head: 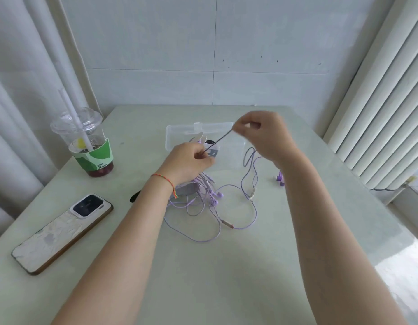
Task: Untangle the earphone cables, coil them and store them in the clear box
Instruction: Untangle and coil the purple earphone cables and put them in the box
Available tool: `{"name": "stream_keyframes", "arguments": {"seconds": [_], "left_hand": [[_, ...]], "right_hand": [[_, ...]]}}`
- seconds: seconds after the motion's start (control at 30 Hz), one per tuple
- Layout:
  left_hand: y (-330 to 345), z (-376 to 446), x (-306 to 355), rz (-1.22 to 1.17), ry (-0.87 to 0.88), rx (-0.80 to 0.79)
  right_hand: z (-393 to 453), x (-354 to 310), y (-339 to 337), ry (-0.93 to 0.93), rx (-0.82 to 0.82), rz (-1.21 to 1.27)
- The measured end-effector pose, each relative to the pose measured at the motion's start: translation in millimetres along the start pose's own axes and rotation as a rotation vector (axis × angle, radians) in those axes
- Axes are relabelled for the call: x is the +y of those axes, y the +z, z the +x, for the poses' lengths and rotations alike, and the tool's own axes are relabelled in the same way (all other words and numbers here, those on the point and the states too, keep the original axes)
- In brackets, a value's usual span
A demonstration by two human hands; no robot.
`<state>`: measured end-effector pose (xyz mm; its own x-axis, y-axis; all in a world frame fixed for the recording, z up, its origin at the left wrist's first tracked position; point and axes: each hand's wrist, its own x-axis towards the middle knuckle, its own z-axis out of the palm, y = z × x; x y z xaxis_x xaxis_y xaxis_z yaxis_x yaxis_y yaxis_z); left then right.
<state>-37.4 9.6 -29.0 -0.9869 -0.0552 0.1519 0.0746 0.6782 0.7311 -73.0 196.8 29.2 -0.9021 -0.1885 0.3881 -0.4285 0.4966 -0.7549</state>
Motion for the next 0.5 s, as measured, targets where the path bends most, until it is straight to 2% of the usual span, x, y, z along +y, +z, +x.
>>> {"name": "stream_keyframes", "arguments": {"seconds": [0.1,0.13,0.17,0.2,0.3,0.37,0.5], "left_hand": [[2.1,0.5,-3.6,0.058,-0.034,-0.065],[2.2,0.3,-4.2,0.054,-0.035,-0.079],[1.7,0.6,-3.9,0.024,-0.037,-0.081],[0.9,0.7,-3.1,-0.027,-0.045,-0.068],[-2.6,1.1,4.3,-0.195,-0.040,0.043],[-3.9,1.3,9.2,-0.342,-0.014,0.066],[-11.0,-1.3,14.5,-0.751,-0.017,-0.006]], "right_hand": [[1.8,-0.9,0.6,0.013,0.450,0.227],[1.8,0.4,0.5,0.037,0.537,0.254],[2.7,2.8,0.0,0.079,0.553,0.235],[4.0,6.3,-0.4,0.133,0.507,0.178],[9.0,17.9,2.0,0.275,0.234,-0.027],[9.7,19.7,6.1,0.309,0.115,-0.050],[8.3,20.2,10.4,0.299,0.047,-0.088]]}}
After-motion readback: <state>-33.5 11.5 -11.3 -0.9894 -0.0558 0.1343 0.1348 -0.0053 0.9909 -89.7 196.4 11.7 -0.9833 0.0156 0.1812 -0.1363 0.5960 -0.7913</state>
